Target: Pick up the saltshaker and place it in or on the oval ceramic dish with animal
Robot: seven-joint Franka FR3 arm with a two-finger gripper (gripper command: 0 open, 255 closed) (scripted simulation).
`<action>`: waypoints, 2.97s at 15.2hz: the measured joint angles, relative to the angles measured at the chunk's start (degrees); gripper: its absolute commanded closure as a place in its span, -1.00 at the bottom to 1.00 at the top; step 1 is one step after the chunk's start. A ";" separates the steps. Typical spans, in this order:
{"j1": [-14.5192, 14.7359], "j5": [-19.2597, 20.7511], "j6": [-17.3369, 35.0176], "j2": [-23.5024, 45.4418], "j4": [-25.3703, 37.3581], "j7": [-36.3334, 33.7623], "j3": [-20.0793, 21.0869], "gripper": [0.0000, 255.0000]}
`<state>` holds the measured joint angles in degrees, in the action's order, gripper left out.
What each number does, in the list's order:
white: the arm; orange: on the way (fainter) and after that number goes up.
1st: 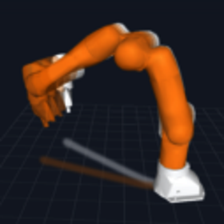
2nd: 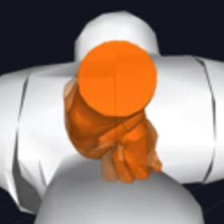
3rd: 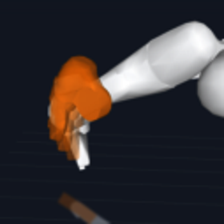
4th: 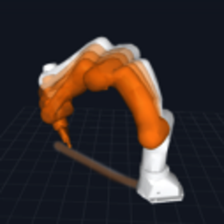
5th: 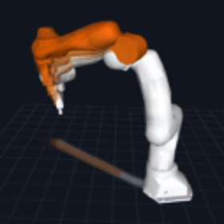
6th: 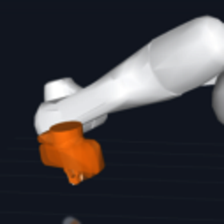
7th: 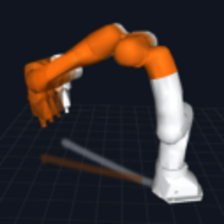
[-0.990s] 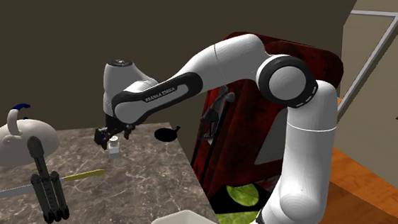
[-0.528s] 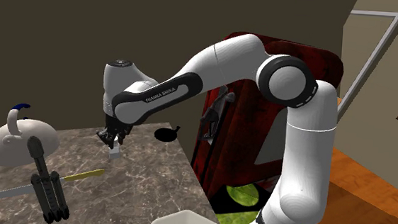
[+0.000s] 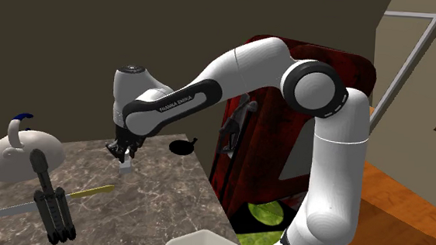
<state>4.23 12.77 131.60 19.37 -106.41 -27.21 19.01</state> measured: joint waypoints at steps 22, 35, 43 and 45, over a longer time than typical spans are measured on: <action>-0.56 -3.48 -14.03 -5.57 8.93 2.87 1.27 1.00; -9.01 -9.77 -14.04 -16.46 -0.46 17.54 -3.20 1.00; -14.44 -12.62 -14.66 -20.90 -3.93 29.20 -8.40 1.00; -15.73 -13.09 -14.73 -21.35 -4.28 32.02 -9.80 1.00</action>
<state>-11.50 -0.32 116.87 -1.98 -110.69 4.81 9.21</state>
